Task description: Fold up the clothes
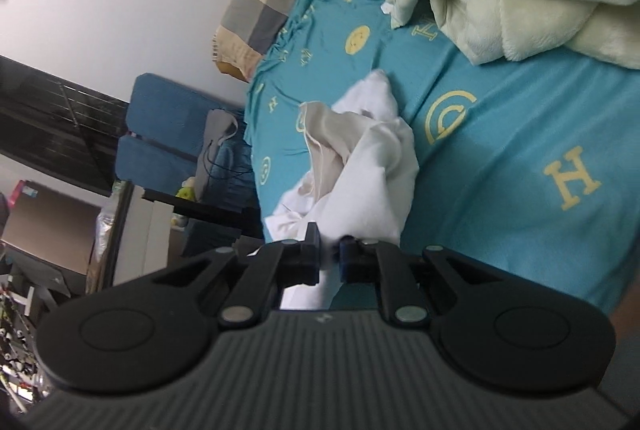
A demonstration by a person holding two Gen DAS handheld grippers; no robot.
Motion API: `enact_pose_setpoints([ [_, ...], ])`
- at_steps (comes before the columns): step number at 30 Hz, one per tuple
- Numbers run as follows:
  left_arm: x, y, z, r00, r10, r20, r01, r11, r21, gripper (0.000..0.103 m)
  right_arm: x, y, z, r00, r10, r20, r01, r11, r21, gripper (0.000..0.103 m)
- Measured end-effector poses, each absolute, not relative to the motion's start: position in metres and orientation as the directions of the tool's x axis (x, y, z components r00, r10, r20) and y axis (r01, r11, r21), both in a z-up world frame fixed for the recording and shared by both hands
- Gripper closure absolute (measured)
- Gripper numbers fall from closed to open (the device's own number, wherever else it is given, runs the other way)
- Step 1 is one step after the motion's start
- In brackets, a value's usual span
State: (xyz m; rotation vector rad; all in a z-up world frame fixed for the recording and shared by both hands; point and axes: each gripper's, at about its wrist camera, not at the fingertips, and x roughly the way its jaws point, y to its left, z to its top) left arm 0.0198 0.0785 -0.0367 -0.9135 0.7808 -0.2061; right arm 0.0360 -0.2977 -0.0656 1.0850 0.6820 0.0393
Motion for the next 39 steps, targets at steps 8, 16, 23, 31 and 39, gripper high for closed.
enact_pose_setpoints([
  [8, -0.054, 0.080, -0.005, 0.686, -0.488, -0.541, -0.159, 0.624, -0.765, 0.093, -0.041, -0.294, -0.042, 0.792, 0.337, -0.510, 0.301, 0.510, 0.806, 0.091],
  [16, -0.004, 0.079, -0.011, 0.674, -0.490, -0.553, -0.213, 0.588, -0.780, 0.093, 0.008, -0.299, -0.043, 0.782, 0.322, -0.535, 0.332, 0.512, 0.793, 0.091],
  [23, 0.102, 0.070, -0.034, 0.685, -0.468, -0.559, -0.238, 0.582, -0.778, 0.092, 0.110, -0.306, -0.058, 0.765, 0.298, -0.571, 0.384, 0.502, 0.775, 0.091],
  [31, 0.213, 0.057, -0.113, 0.625, -0.445, -0.642, -0.253, 0.663, -0.705, 0.090, 0.211, -0.312, -0.123, 0.675, 0.284, -0.681, 0.483, 0.527, 0.699, 0.091],
  [39, 0.240, 0.049, -0.152, 0.588, -0.432, -0.684, -0.226, 0.724, -0.652, 0.089, 0.231, -0.317, -0.158, 0.628, 0.303, -0.716, 0.510, 0.534, 0.674, 0.089],
])
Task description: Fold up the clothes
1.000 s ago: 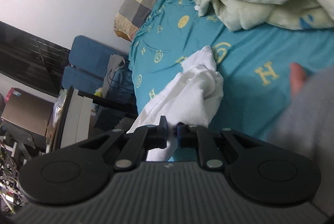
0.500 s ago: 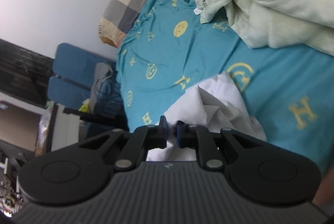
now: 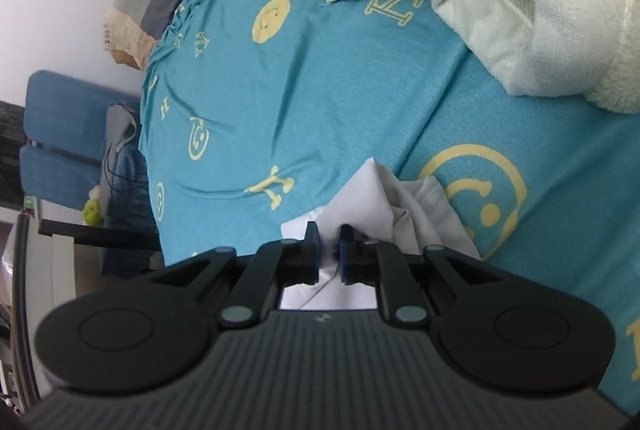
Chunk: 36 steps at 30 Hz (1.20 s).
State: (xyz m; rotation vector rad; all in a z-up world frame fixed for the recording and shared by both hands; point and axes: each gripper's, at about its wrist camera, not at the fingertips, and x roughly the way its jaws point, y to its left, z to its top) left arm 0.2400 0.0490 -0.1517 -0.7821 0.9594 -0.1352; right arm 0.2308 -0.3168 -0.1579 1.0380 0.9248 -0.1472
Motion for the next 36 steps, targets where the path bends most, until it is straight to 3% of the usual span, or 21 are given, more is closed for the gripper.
enact_pose_setpoints([
  [2, 0.238, 0.046, -0.145, 0.597, -0.429, -0.678, -0.189, 0.746, -0.638, 0.086, 0.231, -0.315, -0.152, 0.631, 0.310, -0.711, 0.478, 0.566, 0.671, 0.088],
  [3, 0.235, 0.044, -0.140, 0.605, -0.426, -0.673, -0.160, 0.762, -0.627, 0.078, 0.231, -0.314, -0.148, 0.636, 0.311, -0.706, 0.455, 0.588, 0.669, 0.086],
  [5, 0.227, 0.038, -0.127, 0.626, -0.420, -0.657, -0.096, 0.795, -0.599, 0.054, 0.227, -0.306, -0.137, 0.654, 0.307, -0.691, 0.390, 0.646, 0.656, 0.074],
  [6, 0.222, 0.034, -0.121, 0.638, -0.415, -0.648, -0.062, 0.812, -0.581, 0.036, 0.224, -0.302, -0.130, 0.670, 0.303, -0.678, 0.350, 0.676, 0.648, 0.059],
  [7, 0.215, 0.029, -0.115, 0.654, -0.400, -0.642, -0.029, 0.835, -0.550, 0.025, 0.221, -0.296, -0.124, 0.686, 0.298, -0.663, 0.308, 0.707, 0.637, 0.043],
  [8, 0.209, 0.023, -0.109, 0.670, -0.378, -0.639, 0.001, 0.861, -0.509, 0.022, 0.217, -0.289, -0.117, 0.701, 0.291, -0.651, 0.267, 0.740, 0.618, 0.037],
  [14, 0.196, -0.012, -0.110, 0.690, -0.256, -0.677, 0.105, 0.961, -0.257, 0.020, 0.217, -0.254, -0.109, 0.701, 0.198, -0.685, 0.132, 0.908, 0.397, 0.036],
  [19, 0.206, -0.009, -0.140, 0.626, -0.228, -0.746, 0.084, 0.971, -0.226, 0.020, 0.236, -0.241, -0.133, 0.656, 0.142, -0.741, 0.126, 0.948, 0.294, 0.036],
  [25, 0.213, -0.002, -0.153, 0.602, -0.228, -0.765, 0.059, 0.968, -0.242, 0.020, 0.240, -0.232, -0.143, 0.649, 0.113, -0.752, 0.112, 0.964, 0.242, 0.035],
  [36, 0.156, -0.017, -0.115, 0.653, -0.200, -0.731, 0.148, 0.980, -0.136, 0.020, 0.198, -0.224, -0.115, 0.694, 0.103, -0.713, 0.094, 0.968, 0.231, 0.037],
])
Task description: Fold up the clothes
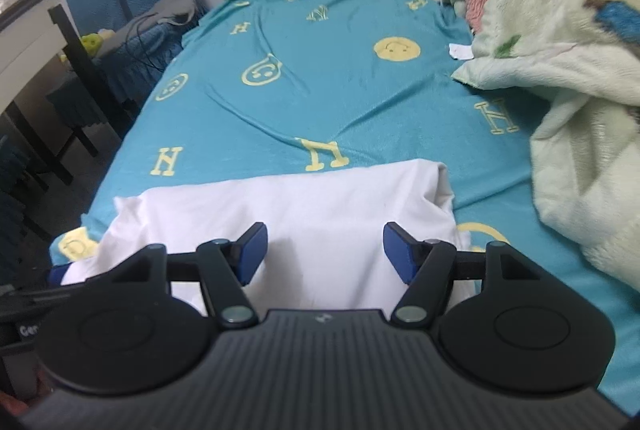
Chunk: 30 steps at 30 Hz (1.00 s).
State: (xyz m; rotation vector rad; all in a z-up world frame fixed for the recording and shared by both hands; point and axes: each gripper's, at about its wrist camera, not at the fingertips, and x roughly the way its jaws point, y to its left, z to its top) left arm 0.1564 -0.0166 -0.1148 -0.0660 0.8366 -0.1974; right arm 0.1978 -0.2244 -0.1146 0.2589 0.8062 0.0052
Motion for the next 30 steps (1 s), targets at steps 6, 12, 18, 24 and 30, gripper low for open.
enact_pose_setpoints([
  [6, 0.120, -0.019, -0.104, 0.662, -0.185, -0.726, 0.161, 0.981, -0.104, 0.020, 0.164, -0.220, -0.104, 0.691, 0.103, -0.716, 0.080, 0.973, 0.217, 0.037],
  [12, 0.118, -0.018, -0.115, 0.627, -0.178, -0.758, 0.147, 0.983, -0.108, 0.020, 0.167, -0.222, -0.127, 0.627, 0.120, -0.770, 0.091, 0.970, 0.225, 0.037],
  [18, 0.091, -0.005, -0.102, 0.625, -0.186, -0.758, 0.094, 0.982, -0.163, 0.019, 0.168, -0.224, -0.133, 0.617, 0.142, -0.774, 0.096, 0.963, 0.252, 0.035],
  [24, 0.066, 0.022, -0.110, 0.563, -0.352, -0.748, -0.030, 0.895, -0.444, 0.016, 0.167, -0.232, -0.131, 0.616, 0.172, -0.768, 0.107, 0.949, 0.298, 0.036],
  [30, 0.087, 0.046, -0.156, 0.533, -0.512, -0.673, -0.232, 0.676, -0.699, 0.016, 0.165, -0.240, -0.130, 0.620, 0.200, -0.759, 0.112, 0.935, 0.337, 0.038],
])
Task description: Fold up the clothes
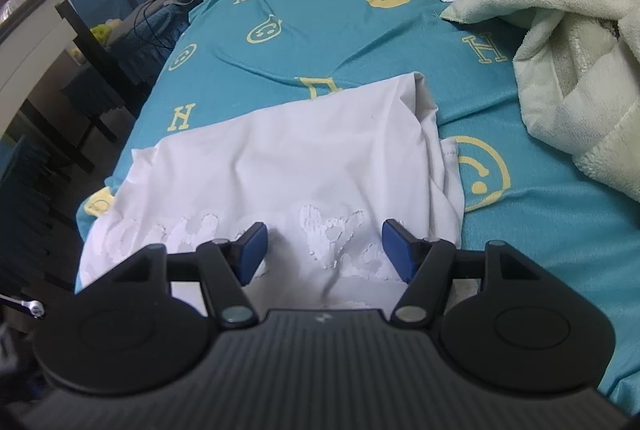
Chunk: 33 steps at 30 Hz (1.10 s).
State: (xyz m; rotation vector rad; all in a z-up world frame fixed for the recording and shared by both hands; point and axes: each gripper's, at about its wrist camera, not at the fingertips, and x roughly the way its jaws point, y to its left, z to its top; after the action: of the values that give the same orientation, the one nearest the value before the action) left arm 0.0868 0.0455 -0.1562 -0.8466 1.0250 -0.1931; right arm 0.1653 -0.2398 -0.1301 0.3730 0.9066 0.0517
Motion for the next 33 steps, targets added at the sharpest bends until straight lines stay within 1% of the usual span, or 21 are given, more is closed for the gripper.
enact_pose_setpoints([
  [2, 0.093, 0.054, -0.170, 0.559, -0.533, -0.634, -0.281, 0.598, -0.751, 0.016, 0.165, -0.242, -0.130, 0.621, 0.208, -0.756, 0.118, 0.928, 0.353, 0.038],
  [6, 0.097, 0.062, -0.171, 0.620, -0.540, -0.569, -0.276, 0.529, -0.802, 0.017, 0.166, -0.246, -0.130, 0.620, 0.218, -0.754, 0.135, 0.917, 0.376, 0.038],
  [12, 0.092, 0.060, -0.152, 0.701, -0.566, -0.433, -0.133, 0.493, -0.860, 0.014, 0.167, -0.253, -0.129, 0.632, 0.217, -0.744, 0.184, 0.891, 0.416, 0.038],
  [13, 0.093, 0.058, -0.152, 0.694, -0.567, -0.443, -0.137, 0.500, -0.855, 0.012, 0.167, -0.255, -0.128, 0.635, 0.217, -0.741, 0.192, 0.885, 0.424, 0.038],
  [15, 0.098, 0.054, -0.162, 0.654, -0.562, -0.506, -0.194, 0.522, -0.831, 0.011, 0.167, -0.259, -0.129, 0.635, 0.226, -0.739, 0.209, 0.870, 0.446, 0.038],
  [16, 0.100, 0.053, -0.169, 0.631, -0.565, -0.532, -0.227, 0.521, -0.823, 0.013, 0.167, -0.261, -0.130, 0.634, 0.231, -0.738, 0.216, 0.863, 0.456, 0.038],
  [18, 0.103, 0.053, -0.186, 0.588, -0.608, -0.534, -0.286, 0.462, -0.840, 0.020, 0.167, -0.262, -0.131, 0.633, 0.238, -0.737, 0.226, 0.854, 0.470, 0.038],
  [19, 0.105, 0.053, -0.194, 0.571, -0.626, -0.531, -0.311, 0.435, -0.845, 0.022, 0.168, -0.262, -0.131, 0.632, 0.237, -0.737, 0.225, 0.855, 0.467, 0.038],
  [22, 0.109, 0.054, -0.194, 0.597, -0.619, -0.511, -0.314, 0.406, -0.858, 0.022, 0.168, -0.260, -0.130, 0.632, 0.230, -0.740, 0.218, 0.864, 0.454, 0.038],
  [24, 0.111, 0.055, -0.196, 0.609, -0.607, -0.510, -0.324, 0.397, -0.859, 0.027, 0.167, -0.260, -0.128, 0.638, 0.225, -0.736, 0.222, 0.862, 0.456, 0.038],
  [25, 0.111, 0.056, -0.196, 0.609, -0.599, -0.519, -0.329, 0.404, -0.853, 0.034, 0.167, -0.260, -0.127, 0.642, 0.223, -0.734, 0.224, 0.861, 0.457, 0.037],
  [26, 0.111, 0.056, -0.196, 0.611, -0.592, -0.525, -0.332, 0.411, -0.849, 0.037, 0.165, -0.262, -0.124, 0.651, 0.218, -0.727, 0.228, 0.857, 0.462, 0.037],
  [28, 0.110, 0.056, -0.193, 0.623, -0.583, -0.522, -0.319, 0.420, -0.850, 0.045, 0.158, -0.266, -0.113, 0.687, 0.233, -0.688, 0.234, 0.826, 0.513, 0.036],
  [29, 0.110, 0.055, -0.191, 0.629, -0.579, -0.520, -0.308, 0.428, -0.849, 0.048, 0.155, -0.269, -0.107, 0.706, 0.241, -0.666, 0.236, 0.807, 0.542, 0.035],
  [32, 0.111, 0.052, -0.184, 0.646, -0.562, -0.516, -0.270, 0.464, -0.844, 0.057, 0.140, -0.271, -0.095, 0.741, 0.351, -0.573, 0.203, 0.695, 0.689, 0.035],
  [33, 0.111, 0.051, -0.181, 0.653, -0.556, -0.515, -0.258, 0.475, -0.841, 0.063, 0.135, -0.271, -0.093, 0.747, 0.391, -0.537, 0.191, 0.648, 0.738, 0.035],
])
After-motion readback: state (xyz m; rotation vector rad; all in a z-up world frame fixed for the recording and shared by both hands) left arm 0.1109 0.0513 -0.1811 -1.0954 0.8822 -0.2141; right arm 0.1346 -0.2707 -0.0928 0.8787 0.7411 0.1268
